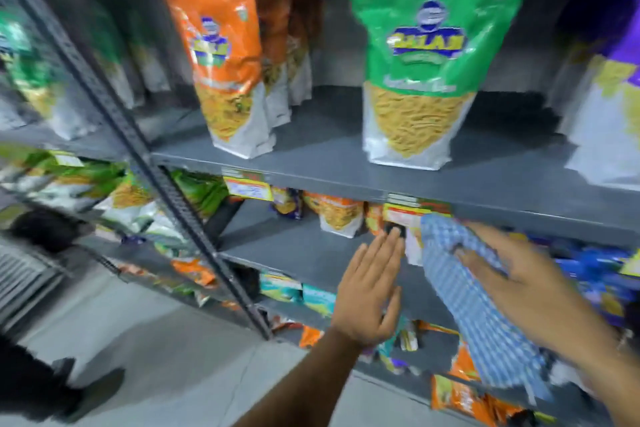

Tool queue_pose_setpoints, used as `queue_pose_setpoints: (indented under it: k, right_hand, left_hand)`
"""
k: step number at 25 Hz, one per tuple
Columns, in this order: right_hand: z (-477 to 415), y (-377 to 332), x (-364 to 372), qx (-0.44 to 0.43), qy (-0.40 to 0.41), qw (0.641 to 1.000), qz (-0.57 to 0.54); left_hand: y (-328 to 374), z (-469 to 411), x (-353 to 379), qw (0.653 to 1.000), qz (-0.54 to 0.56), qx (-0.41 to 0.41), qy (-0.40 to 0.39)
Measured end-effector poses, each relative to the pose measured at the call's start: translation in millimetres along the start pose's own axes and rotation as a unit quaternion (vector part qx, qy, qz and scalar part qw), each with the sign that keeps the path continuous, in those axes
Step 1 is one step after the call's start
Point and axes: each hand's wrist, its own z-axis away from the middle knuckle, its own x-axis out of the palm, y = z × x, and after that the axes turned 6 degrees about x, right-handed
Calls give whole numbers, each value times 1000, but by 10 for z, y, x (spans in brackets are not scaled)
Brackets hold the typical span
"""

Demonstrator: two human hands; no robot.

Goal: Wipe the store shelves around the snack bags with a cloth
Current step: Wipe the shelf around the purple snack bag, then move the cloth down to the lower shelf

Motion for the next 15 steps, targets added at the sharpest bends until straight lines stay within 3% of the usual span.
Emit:
queue_pose_setpoints:
  k: [3,5,8,10,12,15]
  right_hand:
    - [-223,56,1169,71,-64,993,-67]
    - [-451,179,1999,172,-63,977,-105]
    - [-843,223,2973,367,-63,898,-235]
    - [-1148,124,3341,407,-42,870,-274]
    - [-1521,-1,3618,376,7,892,-249]
    - [-2078,-127,3994,278,109,954,-31]
  left_hand:
    - [-1001,629,-128,994,-12,-105,-7]
    - [-1682,888,-231,985,-10,-169,-25]
    - [-2506,1121,-306,968,3,-240,-72]
    - [-2899,1173,-373,960,22,-252,-118]
    - [-3257,1221,-435,950,31,-266,-159]
    - [-3741,1201,-438,933,29,-294,-206]
